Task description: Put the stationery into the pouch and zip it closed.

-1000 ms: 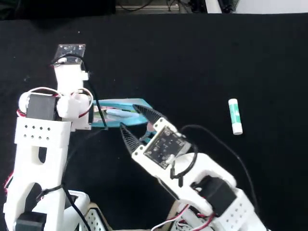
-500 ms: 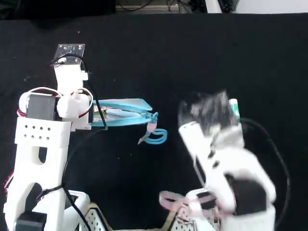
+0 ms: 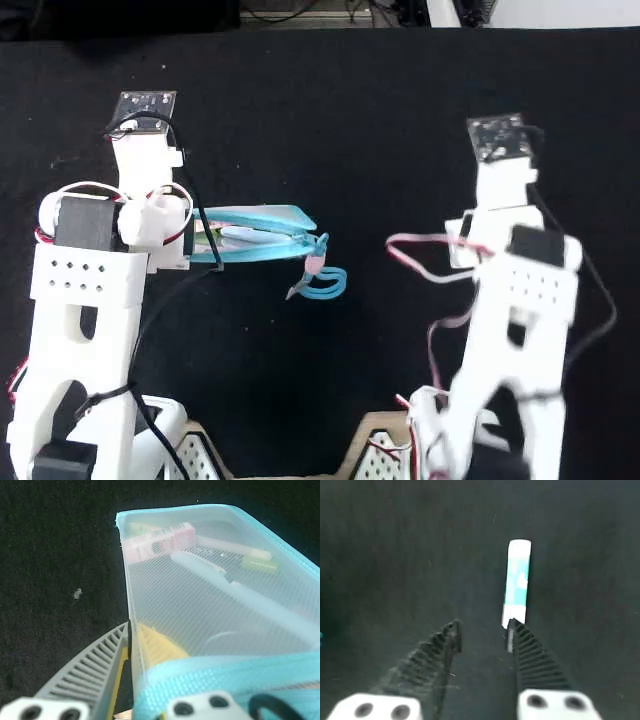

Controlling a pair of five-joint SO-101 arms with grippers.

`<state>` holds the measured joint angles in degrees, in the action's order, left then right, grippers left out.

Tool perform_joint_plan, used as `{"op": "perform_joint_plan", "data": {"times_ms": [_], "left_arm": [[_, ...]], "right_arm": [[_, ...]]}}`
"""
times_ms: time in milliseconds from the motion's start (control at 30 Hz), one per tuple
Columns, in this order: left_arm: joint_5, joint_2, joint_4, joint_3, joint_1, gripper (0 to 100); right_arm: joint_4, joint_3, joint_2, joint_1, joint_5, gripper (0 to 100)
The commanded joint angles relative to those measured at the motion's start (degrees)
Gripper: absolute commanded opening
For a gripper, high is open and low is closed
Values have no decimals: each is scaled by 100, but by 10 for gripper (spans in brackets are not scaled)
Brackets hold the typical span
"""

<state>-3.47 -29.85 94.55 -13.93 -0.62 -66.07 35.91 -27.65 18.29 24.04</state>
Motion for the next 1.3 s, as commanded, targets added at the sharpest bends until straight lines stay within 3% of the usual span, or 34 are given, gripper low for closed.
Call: {"op": "perform_joint_plan", "data": {"times_ms": [0, 167, 467, 1067, 1267], "left_arm": [[9, 97, -9, -198, 110, 30], [9, 97, -9, -198, 110, 30], [9, 97, -9, -198, 110, 30], [9, 97, -9, -198, 101, 30], [9, 97, -9, -198, 101, 30]], "right_arm": [[149, -910, 1095, 369, 105, 152], [97, -2167, 2624, 703, 114, 152], [-35, -4171, 4848, 677, 79, 152], [-2541, -8382, 8136, 211, 88, 148], [-3464, -9560, 8673, 273, -290, 66]]}}
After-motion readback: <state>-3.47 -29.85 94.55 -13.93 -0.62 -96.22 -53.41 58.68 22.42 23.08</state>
